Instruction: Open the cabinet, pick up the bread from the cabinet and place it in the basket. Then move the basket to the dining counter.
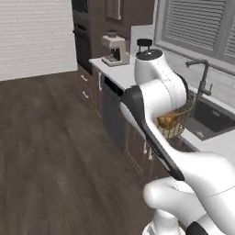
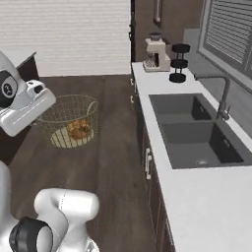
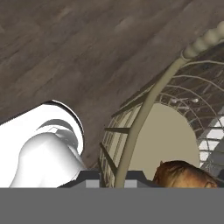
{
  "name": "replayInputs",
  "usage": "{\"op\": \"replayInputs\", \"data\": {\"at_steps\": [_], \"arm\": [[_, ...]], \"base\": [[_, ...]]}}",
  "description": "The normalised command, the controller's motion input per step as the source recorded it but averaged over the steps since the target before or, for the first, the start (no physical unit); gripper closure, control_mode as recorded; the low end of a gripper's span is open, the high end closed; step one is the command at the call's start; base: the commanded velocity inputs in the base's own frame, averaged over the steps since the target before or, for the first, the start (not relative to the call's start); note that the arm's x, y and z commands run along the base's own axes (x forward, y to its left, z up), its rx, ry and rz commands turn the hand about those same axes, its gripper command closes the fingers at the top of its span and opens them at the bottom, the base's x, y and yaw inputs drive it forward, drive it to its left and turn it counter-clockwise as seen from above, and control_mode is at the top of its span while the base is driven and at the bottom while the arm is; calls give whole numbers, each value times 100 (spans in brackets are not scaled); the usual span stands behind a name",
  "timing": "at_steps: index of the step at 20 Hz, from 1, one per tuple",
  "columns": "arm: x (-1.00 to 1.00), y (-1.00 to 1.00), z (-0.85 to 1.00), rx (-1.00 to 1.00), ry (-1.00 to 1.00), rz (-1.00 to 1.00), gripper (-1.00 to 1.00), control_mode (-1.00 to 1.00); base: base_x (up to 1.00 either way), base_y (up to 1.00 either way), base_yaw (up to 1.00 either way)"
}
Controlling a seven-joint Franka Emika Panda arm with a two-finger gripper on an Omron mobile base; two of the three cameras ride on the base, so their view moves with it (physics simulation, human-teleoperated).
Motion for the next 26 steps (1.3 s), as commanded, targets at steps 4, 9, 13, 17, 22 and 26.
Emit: {"op": "replayInputs", "data": {"at_steps": [4, 9, 13, 17, 22, 26], "arm": [[0, 0, 0, 0, 0, 0, 100, 100], [0, 0, 0, 0, 0, 0, 100, 100], [0, 0, 0, 0, 0, 0, 100, 100], [0, 0, 0, 0, 0, 0, 100, 100], [0, 0, 0, 0, 0, 0, 100, 100], [0, 0, 0, 0, 0, 0, 100, 100]], "base": [[-8, 34, 82], [-9, 41, 74], [13, 84, 43], [26, 100, 4], [38, 100, -7], [42, 100, -14]]}}
